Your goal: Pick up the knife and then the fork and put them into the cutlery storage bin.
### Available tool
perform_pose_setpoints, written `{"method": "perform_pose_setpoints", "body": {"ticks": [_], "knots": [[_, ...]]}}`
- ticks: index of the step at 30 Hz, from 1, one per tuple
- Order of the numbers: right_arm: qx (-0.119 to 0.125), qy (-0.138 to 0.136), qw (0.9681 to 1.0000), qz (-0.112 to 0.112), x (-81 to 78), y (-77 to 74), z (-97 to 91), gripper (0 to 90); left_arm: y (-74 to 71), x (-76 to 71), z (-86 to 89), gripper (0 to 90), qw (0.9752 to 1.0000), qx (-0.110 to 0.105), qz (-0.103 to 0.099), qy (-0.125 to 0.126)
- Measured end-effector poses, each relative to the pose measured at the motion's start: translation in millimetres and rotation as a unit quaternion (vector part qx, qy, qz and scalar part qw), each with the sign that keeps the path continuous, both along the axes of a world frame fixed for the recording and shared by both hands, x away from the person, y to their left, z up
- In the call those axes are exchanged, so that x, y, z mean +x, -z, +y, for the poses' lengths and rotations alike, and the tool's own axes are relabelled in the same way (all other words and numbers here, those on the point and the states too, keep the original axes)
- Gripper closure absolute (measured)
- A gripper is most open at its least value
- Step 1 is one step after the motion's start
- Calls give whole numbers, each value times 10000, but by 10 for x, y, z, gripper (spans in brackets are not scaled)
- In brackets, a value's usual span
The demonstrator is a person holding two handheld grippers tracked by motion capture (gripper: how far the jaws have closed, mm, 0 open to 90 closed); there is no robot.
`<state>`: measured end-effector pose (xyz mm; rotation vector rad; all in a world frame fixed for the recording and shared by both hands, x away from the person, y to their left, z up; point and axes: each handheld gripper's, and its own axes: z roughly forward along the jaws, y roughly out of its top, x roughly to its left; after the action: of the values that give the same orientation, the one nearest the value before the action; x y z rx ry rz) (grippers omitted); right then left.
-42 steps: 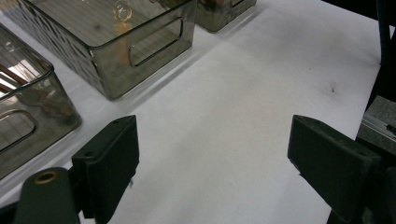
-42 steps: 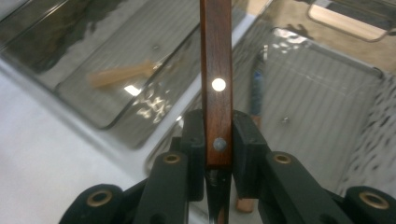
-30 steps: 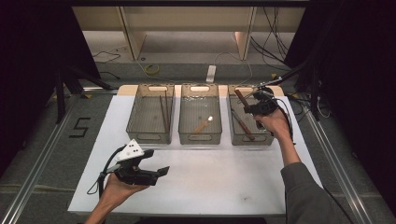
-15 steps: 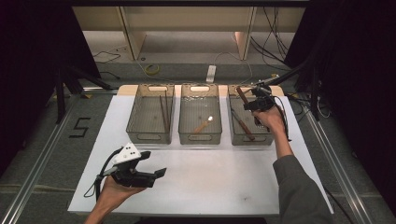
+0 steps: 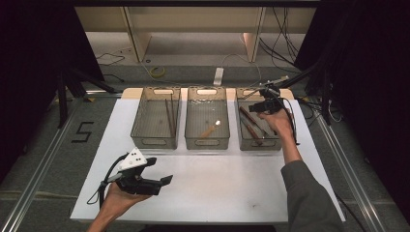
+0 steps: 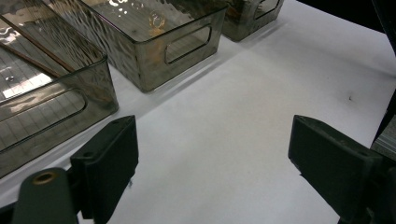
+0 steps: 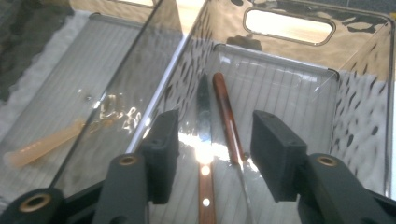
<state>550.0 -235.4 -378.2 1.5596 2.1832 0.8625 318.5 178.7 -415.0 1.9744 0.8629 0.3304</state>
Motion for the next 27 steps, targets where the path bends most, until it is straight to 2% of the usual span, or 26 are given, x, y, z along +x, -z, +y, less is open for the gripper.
{"method": "perform_pose_setpoints", "body": {"ticks": [4,8,15,21,27], "knots": [[43,-163,9998,-87,-109,-78,15,475,-6,2,5,155,10000,-45,-7,-10],[161,-468,9986,-209,-257,-133,71,430,-7,11,21,155,9999,-135,24,-41],[284,-879,9948,-428,-602,-110,221,362,3,19,16,155,9999,-161,44,-36],[340,-1093,9918,-575,-868,-79,288,314,1,25,24,154,9997,-234,58,-69],[506,-1151,9893,-740,-1111,-46,287,298,-3,27,28,154,9995,-282,55,-87]]}}
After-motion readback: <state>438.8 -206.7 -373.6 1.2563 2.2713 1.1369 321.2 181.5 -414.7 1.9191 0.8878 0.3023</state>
